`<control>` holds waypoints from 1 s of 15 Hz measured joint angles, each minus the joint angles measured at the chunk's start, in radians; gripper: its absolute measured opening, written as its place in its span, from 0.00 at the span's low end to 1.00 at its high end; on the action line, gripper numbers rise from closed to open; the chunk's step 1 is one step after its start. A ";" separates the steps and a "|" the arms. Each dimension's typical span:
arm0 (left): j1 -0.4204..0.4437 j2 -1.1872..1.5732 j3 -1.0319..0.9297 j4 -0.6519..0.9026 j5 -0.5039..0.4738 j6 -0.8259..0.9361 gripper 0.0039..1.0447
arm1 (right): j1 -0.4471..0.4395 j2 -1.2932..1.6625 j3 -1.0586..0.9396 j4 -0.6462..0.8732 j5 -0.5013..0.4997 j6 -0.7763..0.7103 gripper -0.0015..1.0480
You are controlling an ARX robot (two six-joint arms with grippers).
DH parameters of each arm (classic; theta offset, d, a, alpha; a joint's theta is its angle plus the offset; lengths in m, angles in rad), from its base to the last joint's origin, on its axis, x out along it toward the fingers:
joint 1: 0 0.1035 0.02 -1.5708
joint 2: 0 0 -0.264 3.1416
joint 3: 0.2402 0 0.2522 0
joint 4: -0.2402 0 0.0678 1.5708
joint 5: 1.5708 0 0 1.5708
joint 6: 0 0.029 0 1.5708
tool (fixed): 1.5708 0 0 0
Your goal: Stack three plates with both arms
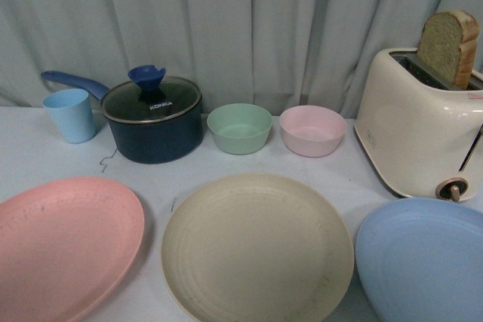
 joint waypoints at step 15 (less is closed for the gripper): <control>0.000 0.000 0.000 0.000 0.000 0.000 0.94 | 0.000 0.000 0.000 0.000 0.000 0.000 0.94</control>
